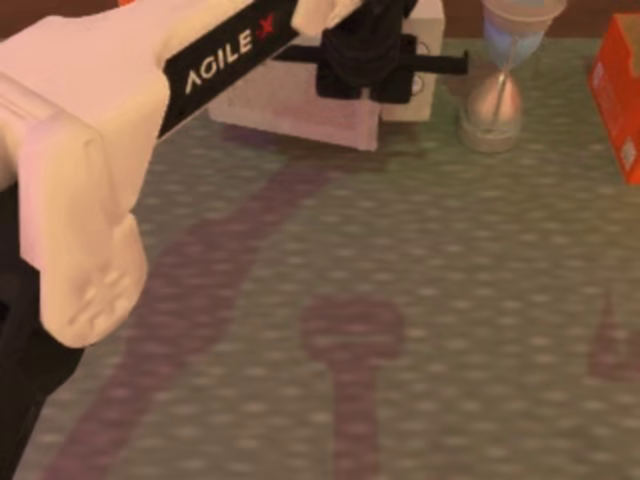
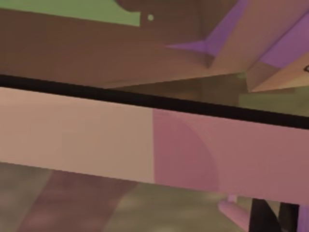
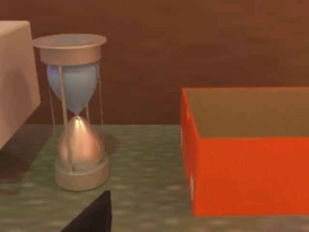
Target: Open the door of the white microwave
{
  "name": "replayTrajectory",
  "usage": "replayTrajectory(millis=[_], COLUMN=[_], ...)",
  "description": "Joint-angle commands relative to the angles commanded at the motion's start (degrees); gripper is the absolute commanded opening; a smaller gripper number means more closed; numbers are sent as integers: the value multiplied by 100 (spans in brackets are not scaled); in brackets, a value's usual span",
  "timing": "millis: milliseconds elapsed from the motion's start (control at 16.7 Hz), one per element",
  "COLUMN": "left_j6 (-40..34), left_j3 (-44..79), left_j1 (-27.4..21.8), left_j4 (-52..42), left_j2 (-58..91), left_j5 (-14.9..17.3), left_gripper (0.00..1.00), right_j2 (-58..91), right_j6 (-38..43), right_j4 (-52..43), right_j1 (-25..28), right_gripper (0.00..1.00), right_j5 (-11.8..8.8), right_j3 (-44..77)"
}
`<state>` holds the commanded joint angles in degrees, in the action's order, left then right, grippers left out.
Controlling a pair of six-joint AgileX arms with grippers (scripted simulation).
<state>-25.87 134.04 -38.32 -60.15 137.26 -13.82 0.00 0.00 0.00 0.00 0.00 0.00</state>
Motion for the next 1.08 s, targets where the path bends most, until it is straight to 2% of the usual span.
replayTrajectory(millis=[540, 1080], left_j6=[596, 617], left_j3=[-1311, -1353], left_j1=[111, 115], left_j4=[684, 710], left_j2=[-797, -828], left_j5=[257, 273], left_gripper=[0, 0], right_j2=[0, 0], right_j6=[0, 0], right_j4=[0, 0], right_j1=[0, 0], right_gripper=[100, 100], right_j5=[0, 0], right_j3=[0, 0])
